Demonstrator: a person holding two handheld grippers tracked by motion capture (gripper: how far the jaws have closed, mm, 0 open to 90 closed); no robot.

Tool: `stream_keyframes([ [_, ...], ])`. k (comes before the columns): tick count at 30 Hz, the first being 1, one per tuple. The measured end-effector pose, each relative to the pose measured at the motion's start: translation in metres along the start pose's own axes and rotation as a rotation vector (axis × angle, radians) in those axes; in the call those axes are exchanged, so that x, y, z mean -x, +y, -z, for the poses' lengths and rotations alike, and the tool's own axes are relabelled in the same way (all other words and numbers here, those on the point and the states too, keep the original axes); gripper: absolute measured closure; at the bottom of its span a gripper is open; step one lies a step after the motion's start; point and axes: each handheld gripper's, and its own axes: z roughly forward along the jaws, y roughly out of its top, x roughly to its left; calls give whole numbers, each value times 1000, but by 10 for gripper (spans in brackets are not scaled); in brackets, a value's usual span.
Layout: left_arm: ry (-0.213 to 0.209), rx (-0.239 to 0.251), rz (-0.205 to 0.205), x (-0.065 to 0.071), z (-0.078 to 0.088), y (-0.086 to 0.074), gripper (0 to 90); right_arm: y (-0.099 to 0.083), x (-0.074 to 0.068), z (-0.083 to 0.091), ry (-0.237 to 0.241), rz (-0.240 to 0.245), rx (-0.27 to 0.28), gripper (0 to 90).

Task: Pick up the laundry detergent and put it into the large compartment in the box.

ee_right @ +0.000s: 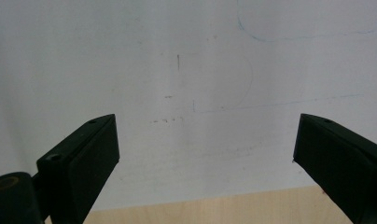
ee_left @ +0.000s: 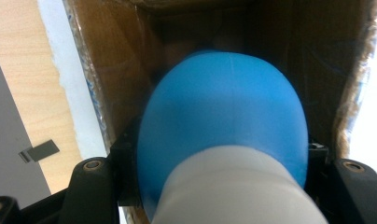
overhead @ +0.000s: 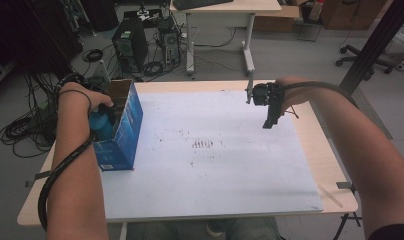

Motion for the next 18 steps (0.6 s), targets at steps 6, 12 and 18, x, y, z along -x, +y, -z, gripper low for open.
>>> stream_keyframes([
  [6,-4,-5,1,0,-6,1,378,1,0,-2,3,2,1,69],
  [12,-11,-10,-1,-1,-11,1,378,0,0,-4,6,2,2,69],
  [18,-12,-12,0,-1,-16,2,378,-2,0,-3,1,-1,-1,69],
])
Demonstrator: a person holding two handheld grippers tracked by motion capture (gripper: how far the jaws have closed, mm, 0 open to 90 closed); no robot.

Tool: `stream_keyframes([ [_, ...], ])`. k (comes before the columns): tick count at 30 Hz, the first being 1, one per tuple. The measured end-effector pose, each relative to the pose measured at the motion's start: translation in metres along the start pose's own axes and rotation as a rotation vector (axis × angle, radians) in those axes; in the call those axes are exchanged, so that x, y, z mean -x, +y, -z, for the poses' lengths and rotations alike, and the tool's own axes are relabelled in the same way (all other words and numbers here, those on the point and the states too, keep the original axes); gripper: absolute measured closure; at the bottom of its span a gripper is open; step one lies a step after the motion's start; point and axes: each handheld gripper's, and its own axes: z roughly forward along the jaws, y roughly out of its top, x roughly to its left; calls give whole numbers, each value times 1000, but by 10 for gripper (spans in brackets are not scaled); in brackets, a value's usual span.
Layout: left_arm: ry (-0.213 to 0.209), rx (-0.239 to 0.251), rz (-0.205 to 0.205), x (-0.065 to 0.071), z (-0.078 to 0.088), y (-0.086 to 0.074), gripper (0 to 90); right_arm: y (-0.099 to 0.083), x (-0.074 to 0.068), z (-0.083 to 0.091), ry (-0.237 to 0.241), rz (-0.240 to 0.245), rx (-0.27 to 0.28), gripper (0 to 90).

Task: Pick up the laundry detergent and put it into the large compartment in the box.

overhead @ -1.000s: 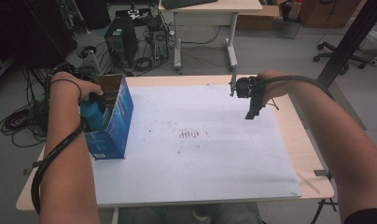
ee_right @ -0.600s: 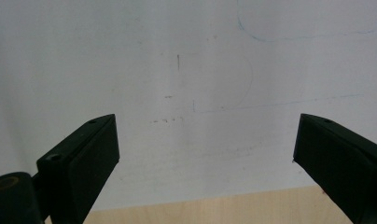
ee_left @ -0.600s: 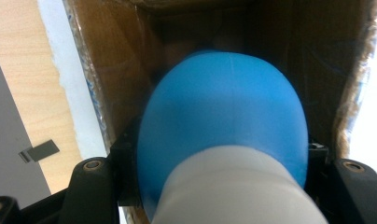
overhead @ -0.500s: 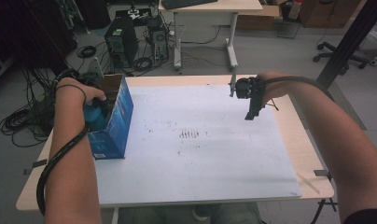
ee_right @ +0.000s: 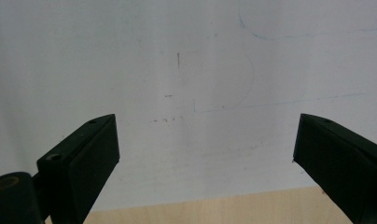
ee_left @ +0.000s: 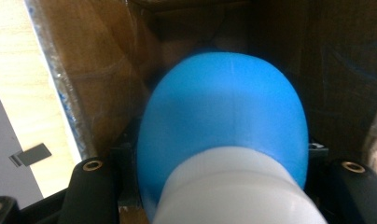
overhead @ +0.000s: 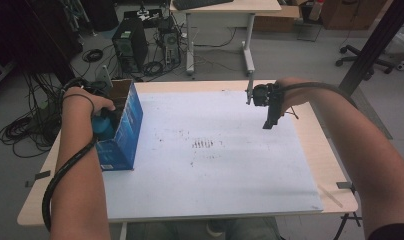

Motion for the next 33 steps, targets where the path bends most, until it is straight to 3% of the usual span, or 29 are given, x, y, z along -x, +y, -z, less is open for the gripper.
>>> stream_keyframes([
  [33,16,-7,2,4,-6,1,378,-1,1,-9,9,2,8,70],
])
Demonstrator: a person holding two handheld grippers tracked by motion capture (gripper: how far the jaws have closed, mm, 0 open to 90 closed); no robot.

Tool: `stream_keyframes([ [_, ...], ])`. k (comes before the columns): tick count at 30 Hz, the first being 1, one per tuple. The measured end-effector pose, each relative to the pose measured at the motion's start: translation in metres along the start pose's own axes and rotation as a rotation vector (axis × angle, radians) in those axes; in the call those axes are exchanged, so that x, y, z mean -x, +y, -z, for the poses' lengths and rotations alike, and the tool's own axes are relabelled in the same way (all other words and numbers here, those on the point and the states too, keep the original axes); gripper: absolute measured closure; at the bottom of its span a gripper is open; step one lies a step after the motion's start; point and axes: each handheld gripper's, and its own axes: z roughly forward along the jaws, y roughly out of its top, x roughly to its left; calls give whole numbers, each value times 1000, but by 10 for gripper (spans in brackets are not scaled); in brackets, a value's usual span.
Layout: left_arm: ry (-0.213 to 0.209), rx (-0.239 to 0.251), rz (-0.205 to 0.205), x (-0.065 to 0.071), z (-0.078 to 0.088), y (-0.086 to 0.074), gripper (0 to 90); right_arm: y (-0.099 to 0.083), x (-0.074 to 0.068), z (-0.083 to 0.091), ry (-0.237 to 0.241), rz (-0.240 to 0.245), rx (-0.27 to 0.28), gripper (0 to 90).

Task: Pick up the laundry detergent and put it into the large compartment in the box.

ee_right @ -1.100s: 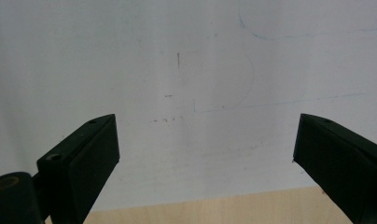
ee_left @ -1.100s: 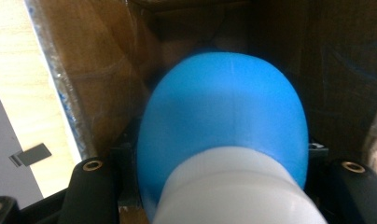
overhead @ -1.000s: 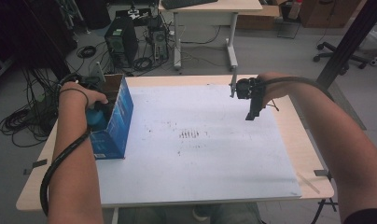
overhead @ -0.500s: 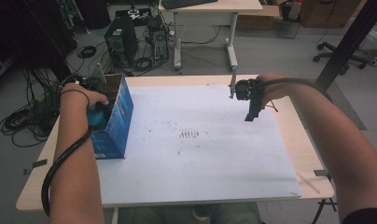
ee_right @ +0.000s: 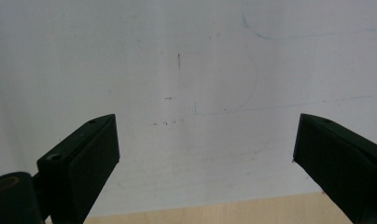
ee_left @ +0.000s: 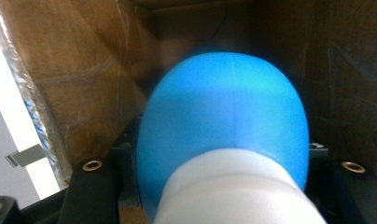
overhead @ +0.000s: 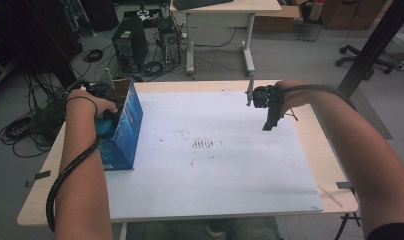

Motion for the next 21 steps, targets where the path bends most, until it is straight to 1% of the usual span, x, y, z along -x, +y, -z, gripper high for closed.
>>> stream_keyframes([
  [3,5,3,-1,1,0,0,377,1,0,0,0,2,2,70],
  [8,13,12,-14,4,0,-1,377,1,0,0,-1,4,4,70],
  [21,14,23,-20,4,0,-3,373,-2,-1,1,-4,0,7,70],
])
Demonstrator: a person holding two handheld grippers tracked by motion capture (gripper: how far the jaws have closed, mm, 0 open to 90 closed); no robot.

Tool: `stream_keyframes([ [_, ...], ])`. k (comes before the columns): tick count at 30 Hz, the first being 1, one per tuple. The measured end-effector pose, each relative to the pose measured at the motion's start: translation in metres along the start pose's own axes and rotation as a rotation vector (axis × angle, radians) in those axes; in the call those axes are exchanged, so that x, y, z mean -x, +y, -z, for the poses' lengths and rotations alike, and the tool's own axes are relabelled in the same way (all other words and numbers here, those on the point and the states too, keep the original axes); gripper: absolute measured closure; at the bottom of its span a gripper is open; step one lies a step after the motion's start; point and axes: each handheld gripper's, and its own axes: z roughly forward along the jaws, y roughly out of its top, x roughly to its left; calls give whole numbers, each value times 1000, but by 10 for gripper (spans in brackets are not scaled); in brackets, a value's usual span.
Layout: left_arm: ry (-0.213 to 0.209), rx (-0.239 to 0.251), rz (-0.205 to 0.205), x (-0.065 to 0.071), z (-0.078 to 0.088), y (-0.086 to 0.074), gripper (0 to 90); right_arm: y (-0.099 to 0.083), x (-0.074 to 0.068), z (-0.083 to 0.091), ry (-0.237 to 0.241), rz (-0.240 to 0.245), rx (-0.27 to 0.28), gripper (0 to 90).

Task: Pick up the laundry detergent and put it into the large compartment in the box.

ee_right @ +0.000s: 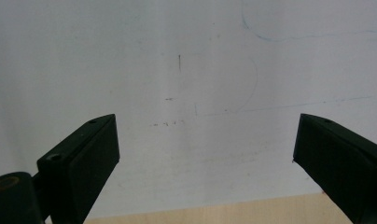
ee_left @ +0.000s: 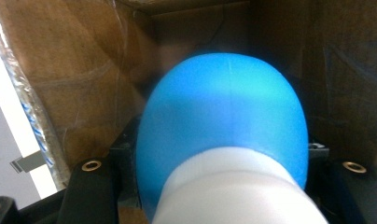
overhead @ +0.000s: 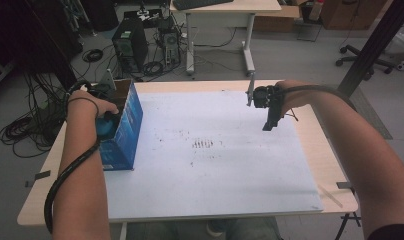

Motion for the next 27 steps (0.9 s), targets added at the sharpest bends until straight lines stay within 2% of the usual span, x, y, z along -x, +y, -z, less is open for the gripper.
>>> stream_keyframes([
  [15,11,-7,8,2,-1,-1,321,-1,-1,0,0,-4,7,69],
  [27,7,1,8,4,3,-2,321,-1,-1,0,0,-3,10,69],
])
